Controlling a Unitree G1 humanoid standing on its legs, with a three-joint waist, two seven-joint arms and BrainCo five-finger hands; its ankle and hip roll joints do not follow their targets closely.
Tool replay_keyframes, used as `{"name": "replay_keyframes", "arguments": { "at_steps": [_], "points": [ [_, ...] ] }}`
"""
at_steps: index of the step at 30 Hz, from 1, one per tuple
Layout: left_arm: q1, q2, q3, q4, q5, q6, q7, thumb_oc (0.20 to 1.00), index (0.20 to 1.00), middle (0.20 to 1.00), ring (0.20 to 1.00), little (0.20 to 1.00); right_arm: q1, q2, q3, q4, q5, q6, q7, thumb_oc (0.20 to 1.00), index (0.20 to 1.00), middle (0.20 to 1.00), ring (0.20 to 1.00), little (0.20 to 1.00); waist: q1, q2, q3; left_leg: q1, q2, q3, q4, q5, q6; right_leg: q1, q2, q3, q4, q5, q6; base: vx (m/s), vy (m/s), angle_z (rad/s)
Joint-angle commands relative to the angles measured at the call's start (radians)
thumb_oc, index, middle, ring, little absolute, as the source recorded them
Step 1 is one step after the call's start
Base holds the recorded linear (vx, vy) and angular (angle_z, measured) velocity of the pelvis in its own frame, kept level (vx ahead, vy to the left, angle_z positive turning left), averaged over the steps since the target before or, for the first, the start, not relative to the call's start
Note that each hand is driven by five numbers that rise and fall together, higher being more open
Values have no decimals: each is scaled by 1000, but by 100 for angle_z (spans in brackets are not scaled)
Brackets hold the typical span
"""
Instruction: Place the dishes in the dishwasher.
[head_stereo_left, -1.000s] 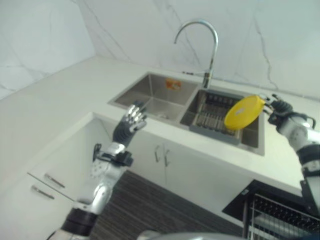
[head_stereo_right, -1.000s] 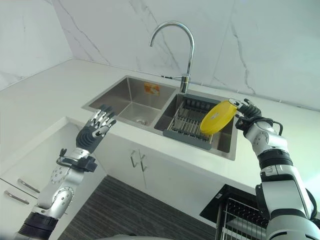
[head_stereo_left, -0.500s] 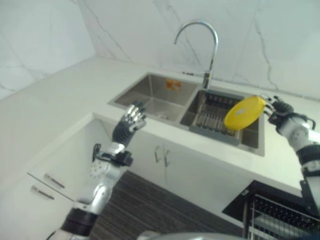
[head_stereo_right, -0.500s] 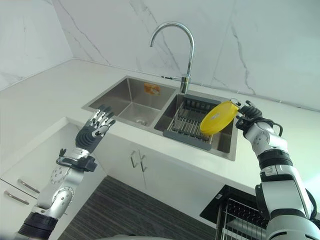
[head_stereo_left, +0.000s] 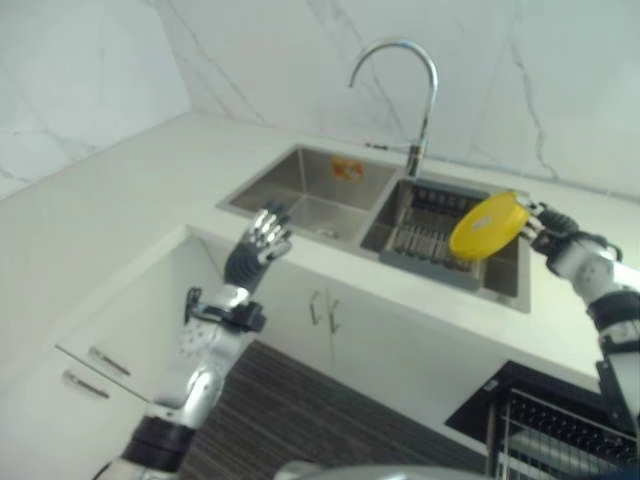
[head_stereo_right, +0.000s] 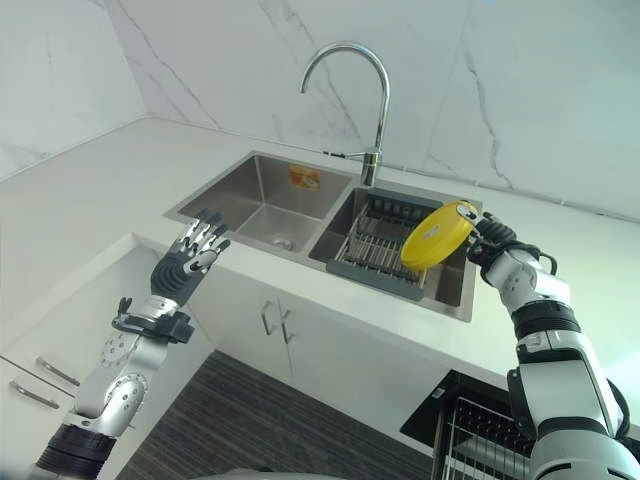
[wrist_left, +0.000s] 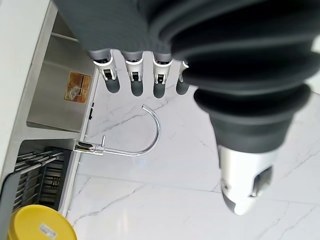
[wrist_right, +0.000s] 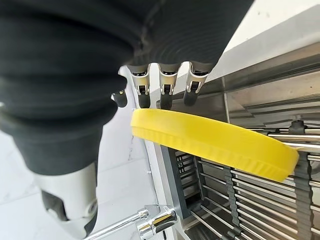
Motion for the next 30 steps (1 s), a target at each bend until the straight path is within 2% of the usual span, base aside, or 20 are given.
{"name": "replay_keyframes", "arguments": {
  "at_steps": [1,10,30],
  "points": [
    [-64,54,-19,-11,-9,-48,2,1000,1000,1000,1000,1000,-137,-13,36,43,47,-30,18,1000,1000,1000,1000,1000,27,-45,6,8,-44,22,1,-62,4,46,5,60,1,-94,5,0,0,0],
    [-68,55,-20,-17,-5,-41,11,1000,1000,1000,1000,1000,-140,-2,43,57,59,3,30,1000,1000,1000,1000,1000,27,-46,9,10,-42,22,1,-62,3,47,5,63,1,-94,5,0,0,0],
    [-82,61,-22,-10,-2,-11,12,1000,1000,1000,1000,1000,-172,6,47,140,79,21,73,1000,1000,1000,1000,1000,39,-44,11,16,-47,17,1,-61,6,56,2,60,1,-92,8,8,-1,0]
  ]
}}
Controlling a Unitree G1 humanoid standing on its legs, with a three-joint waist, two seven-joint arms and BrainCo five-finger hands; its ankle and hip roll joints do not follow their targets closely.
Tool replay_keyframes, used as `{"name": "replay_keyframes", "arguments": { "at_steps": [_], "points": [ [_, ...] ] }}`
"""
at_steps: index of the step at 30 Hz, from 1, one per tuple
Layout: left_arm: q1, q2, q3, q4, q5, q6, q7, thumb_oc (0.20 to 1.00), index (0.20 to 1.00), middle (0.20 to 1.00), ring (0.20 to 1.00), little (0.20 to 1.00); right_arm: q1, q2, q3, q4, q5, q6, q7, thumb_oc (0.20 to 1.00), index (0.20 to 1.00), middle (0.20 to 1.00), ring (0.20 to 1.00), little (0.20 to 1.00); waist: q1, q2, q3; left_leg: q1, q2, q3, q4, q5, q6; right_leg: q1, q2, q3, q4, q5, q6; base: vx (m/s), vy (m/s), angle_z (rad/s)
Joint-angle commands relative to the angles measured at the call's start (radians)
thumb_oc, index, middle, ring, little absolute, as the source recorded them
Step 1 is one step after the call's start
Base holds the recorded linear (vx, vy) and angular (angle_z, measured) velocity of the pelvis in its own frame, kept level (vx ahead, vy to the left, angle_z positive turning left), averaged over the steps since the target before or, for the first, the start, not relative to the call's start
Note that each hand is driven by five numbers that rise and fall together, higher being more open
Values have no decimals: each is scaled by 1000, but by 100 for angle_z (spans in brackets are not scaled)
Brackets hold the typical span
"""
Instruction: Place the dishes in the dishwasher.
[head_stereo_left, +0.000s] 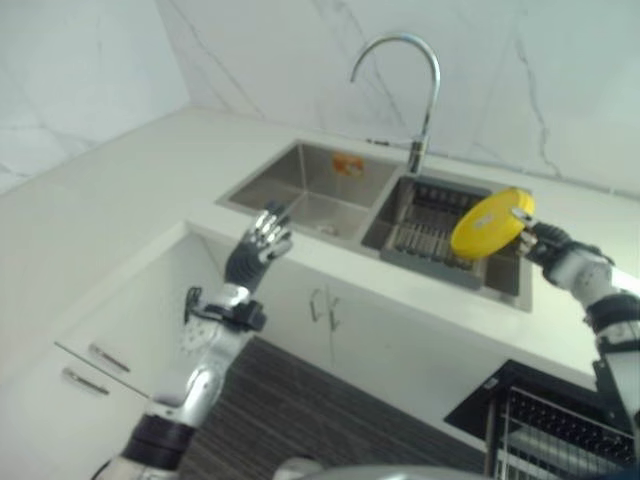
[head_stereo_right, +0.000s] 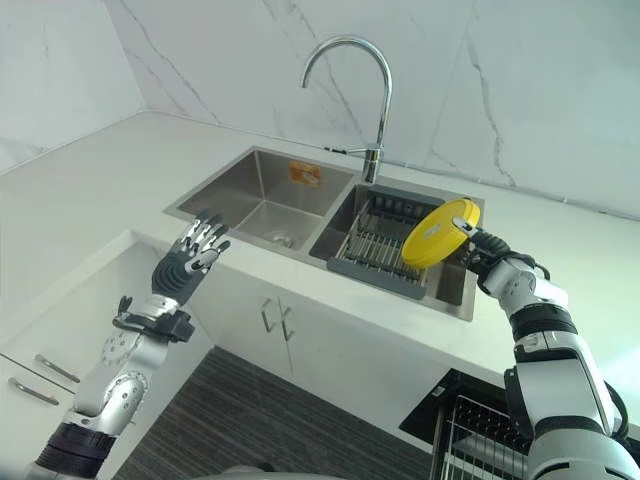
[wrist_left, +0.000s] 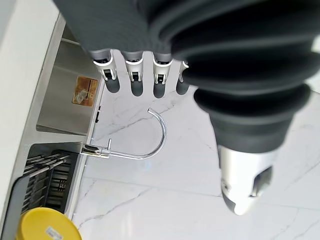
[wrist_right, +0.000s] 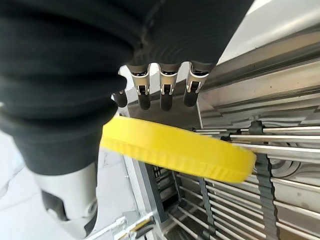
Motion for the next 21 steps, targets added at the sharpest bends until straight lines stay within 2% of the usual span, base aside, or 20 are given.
{"name": "replay_keyframes", "arguments": {
  "at_steps": [1,17,21],
  "points": [
    [-69,52,-19,-11,-1,-33,-1,1000,1000,1000,1000,1000,-151,-8,46,22,38,-30,37,1000,1000,1000,1000,1000,34,-44,-3,14,-47,17,1,-61,5,54,2,60,1,-92,9,44,-15,0],
    [-31,79,7,-30,5,-25,-13,1000,1000,1000,1000,1000,-149,-20,41,20,43,-34,17,1000,1000,1000,1000,1000,50,-45,8,13,-51,9,1,-58,7,63,0,50,1,-94,10,26,-12,1],
    [-26,81,13,-32,9,-15,-19,1000,1000,1000,1000,1000,-148,-22,45,32,32,-27,45,1000,1000,1000,1000,1000,57,-48,9,11,-53,8,1,-56,9,65,0,49,1,-95,12,37,-20,10]
  ]
}}
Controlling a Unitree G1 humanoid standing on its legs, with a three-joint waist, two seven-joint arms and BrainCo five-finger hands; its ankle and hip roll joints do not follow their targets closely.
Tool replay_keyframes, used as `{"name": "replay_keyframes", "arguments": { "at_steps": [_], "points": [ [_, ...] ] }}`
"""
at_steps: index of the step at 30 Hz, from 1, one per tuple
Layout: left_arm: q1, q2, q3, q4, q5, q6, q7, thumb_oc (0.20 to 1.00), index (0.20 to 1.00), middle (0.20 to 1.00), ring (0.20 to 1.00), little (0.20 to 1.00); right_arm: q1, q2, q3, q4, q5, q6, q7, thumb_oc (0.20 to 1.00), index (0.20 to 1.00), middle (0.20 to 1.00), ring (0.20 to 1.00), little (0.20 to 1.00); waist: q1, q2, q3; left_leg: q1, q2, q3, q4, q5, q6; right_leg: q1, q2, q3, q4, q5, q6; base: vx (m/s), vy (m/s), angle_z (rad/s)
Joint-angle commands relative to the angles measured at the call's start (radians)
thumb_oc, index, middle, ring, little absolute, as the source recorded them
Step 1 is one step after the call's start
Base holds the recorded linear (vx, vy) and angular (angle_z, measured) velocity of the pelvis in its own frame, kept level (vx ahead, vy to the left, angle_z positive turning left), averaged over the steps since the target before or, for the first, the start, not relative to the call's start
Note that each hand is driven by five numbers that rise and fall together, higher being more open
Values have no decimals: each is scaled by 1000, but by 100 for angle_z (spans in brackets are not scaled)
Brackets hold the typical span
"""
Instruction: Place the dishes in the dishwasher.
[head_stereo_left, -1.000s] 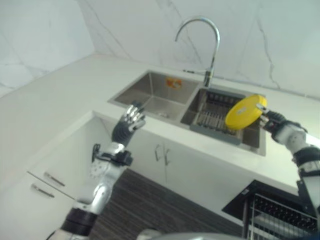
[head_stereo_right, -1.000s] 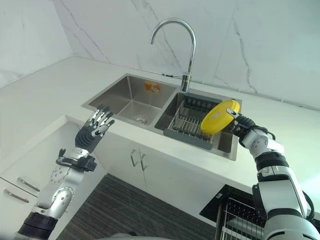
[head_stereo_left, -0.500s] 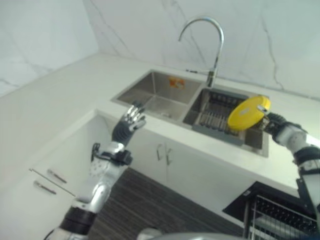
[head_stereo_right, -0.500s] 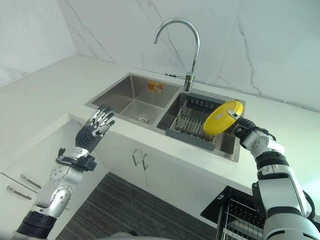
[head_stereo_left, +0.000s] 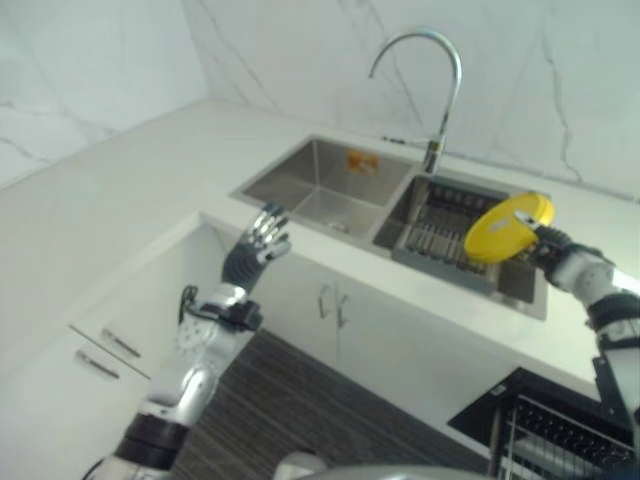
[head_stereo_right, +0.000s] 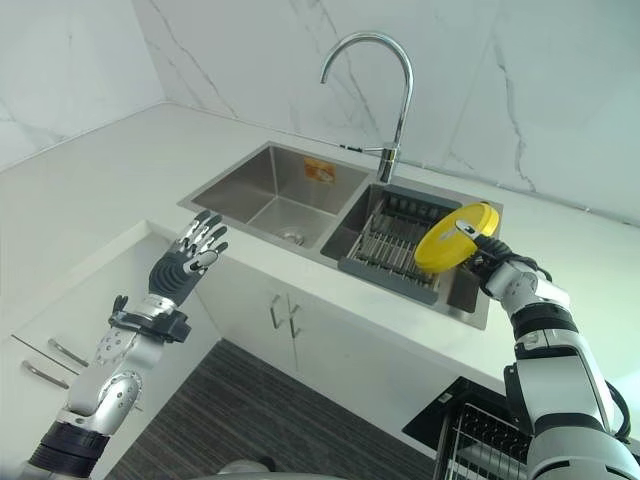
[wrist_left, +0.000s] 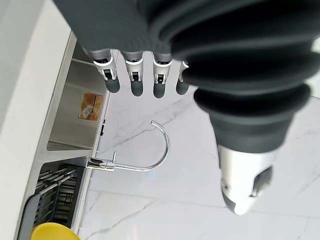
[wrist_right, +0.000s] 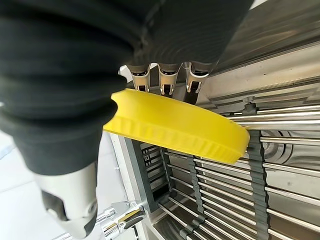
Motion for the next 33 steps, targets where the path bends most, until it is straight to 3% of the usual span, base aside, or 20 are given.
{"name": "replay_keyframes", "arguments": {
  "at_steps": [1,12,19,20,21,22,27,33],
  "points": [
    [-27,57,12,-32,2,-31,-15,1000,1000,1000,1000,1000,-145,-25,47,4,37,-31,25,1000,1000,1000,1000,1000,18,-44,-3,12,-52,33,0,-58,11,52,0,73,6,-87,10,20,-15,8],
    [-13,61,8,-36,5,-20,-12,1000,1000,1000,1000,1000,-147,-11,21,36,47,-105,-35,1000,1000,1000,1000,1000,37,-37,-5,8,-54,21,0,-55,12,57,1,62,6,-90,10,0,0,0],
    [-14,64,3,-34,5,0,-13,1000,1000,1000,1000,1000,-170,-6,27,81,26,-114,-58,1000,1000,1000,1000,1000,48,-33,-7,3,-53,15,0,-51,10,58,0,55,6,-92,10,2,-3,1],
    [-11,66,4,-37,11,4,-18,1000,1000,1000,1000,1000,-170,-6,27,85,27,-113,-65,868,868,868,868,868,51,-34,-7,3,-54,13,0,-50,10,59,0,54,6,-93,10,25,-32,5],
    [-11,69,3,-38,12,9,-20,1000,1000,1000,1000,1000,-169,-6,26,93,28,-118,-69,573,573,573,573,573,54,-33,-7,2,-54,11,0,-49,10,59,-1,52,6,-93,11,37,-37,8],
    [-10,73,1,-38,10,13,-17,1000,1000,1000,1000,1000,-170,-8,26,101,28,-119,-71,216,216,216,216,216,56,-33,-7,2,-55,9,0,-49,10,59,-2,51,6,-92,12,50,-39,12],
    [7,94,-3,-41,-5,39,-21,1000,1000,1000,1000,1000,-185,-35,14,164,20,-110,-96,200,200,200,200,200,73,-23,-2,-14,-55,4,0,-42,6,49,-7,43,6,-89,20,25,-19,7],
    [4,101,-6,-41,-21,42,-22,1000,1000,1000,1000,1000,-161,-30,8,125,46,-149,-90,200,200,200,200,200,69,-24,6,-24,-56,3,0,-42,7,37,-10,44,6,-84,24,0,0,0]
  ]
}}
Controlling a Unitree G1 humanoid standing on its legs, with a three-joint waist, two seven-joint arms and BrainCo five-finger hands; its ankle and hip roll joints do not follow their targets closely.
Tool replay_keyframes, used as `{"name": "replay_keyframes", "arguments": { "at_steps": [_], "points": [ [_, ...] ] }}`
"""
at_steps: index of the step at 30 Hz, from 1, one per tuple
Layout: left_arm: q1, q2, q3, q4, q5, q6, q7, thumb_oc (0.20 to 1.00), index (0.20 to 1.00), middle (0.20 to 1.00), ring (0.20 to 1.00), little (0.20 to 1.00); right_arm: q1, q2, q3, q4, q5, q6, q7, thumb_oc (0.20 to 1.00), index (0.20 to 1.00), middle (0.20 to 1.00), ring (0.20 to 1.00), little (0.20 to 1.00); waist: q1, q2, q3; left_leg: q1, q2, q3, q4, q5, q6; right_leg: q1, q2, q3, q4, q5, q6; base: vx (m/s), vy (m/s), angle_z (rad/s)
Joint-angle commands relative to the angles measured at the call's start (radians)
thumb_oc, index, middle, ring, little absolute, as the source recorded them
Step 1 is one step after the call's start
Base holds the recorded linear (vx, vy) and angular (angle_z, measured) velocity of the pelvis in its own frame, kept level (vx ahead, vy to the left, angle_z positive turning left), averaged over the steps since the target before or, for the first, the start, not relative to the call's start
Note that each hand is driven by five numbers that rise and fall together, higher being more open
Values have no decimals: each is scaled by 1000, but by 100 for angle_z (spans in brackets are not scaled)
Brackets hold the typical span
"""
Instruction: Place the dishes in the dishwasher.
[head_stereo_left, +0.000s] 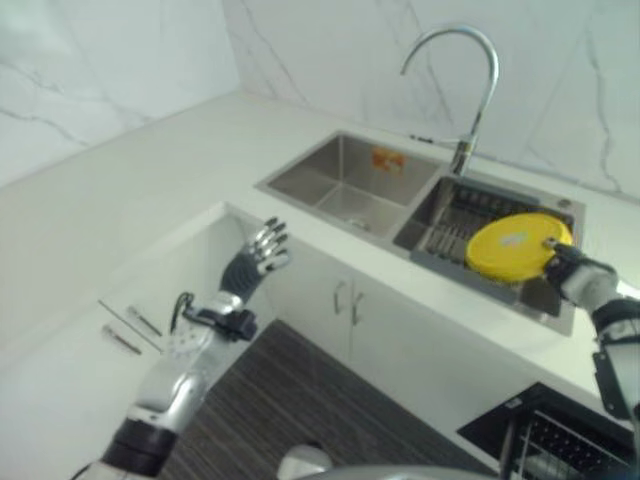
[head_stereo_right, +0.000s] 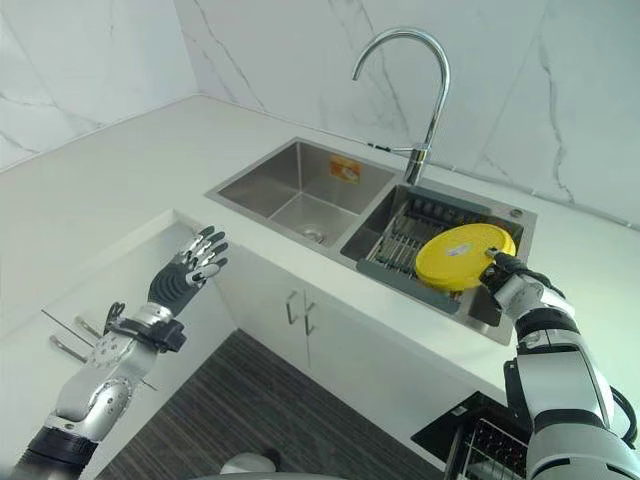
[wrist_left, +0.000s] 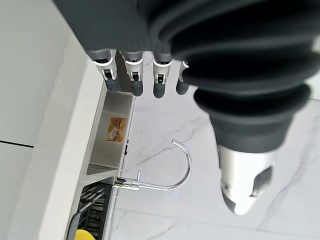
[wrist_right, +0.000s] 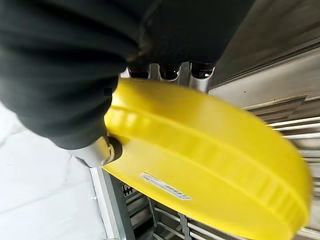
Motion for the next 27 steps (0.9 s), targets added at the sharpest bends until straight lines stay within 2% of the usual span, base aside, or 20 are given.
{"name": "replay_keyframes", "arguments": {
  "at_steps": [1,3,13,15,22,27],
  "points": [
    [-30,42,-7,-42,-15,-32,-12,1000,1000,1000,1000,1000,-130,-23,20,-64,4,-95,28,200,200,200,200,200,17,-42,-5,-4,-53,36,0,-49,10,36,-9,73,2,-78,24,0,0,0],
    [-28,34,-10,-41,-7,-33,-16,1000,1000,1000,1000,1000,-119,-21,29,-75,-22,-104,40,200,200,200,200,200,13,-45,-4,-1,-53,39,0,-51,11,35,-9,76,2,-77,25,-1,22,0],
    [-12,3,-36,-38,5,-63,-25,1000,1000,1000,1000,1000,-40,0,-8,-227,58,-196,30,200,200,200,200,200,-23,-59,-2,20,-44,66,0,-65,14,34,0,108,2,-73,22,-18,41,-7],
    [5,-6,-39,-35,21,-79,-33,1000,1000,1000,1000,1000,-12,-12,-19,-326,66,-233,48,200,200,200,200,200,-40,-68,-4,26,-37,75,0,-68,12,30,7,121,2,-72,18,-19,-4,-7],
    [35,-14,-21,-41,39,-112,-68,1000,1000,1000,1000,1000,45,-66,-83,-540,60,-283,47,200,200,200,200,200,-77,-79,-6,35,-23,89,0,-70,7,22,23,147,2,-72,9,-46,-51,-12],
    [87,-33,17,-61,41,-136,-87,1000,1000,1000,1000,1000,195,-67,-204,-820,85,-298,16,200,200,200,200,200,-126,-74,-9,47,-12,146,0,-60,2,-2,37,177,2,-60,1,-27,-9,-9]
  ]
}}
